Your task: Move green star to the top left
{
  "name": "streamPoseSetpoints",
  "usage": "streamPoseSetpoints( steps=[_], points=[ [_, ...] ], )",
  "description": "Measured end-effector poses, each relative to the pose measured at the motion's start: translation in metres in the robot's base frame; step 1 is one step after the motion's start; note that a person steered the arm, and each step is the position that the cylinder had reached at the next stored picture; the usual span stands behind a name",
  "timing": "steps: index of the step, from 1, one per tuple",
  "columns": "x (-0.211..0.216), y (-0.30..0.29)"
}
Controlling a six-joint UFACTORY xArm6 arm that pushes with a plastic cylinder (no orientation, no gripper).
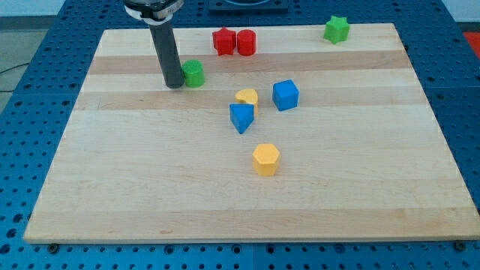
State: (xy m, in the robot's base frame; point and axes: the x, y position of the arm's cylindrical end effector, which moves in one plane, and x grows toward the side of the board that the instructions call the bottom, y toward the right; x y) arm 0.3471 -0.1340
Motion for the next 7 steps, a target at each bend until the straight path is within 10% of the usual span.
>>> streamPoseSetpoints(
  steps=[4,7],
  points=[
    [-0.074,0.329],
    [-0.122,0.376]
  ],
)
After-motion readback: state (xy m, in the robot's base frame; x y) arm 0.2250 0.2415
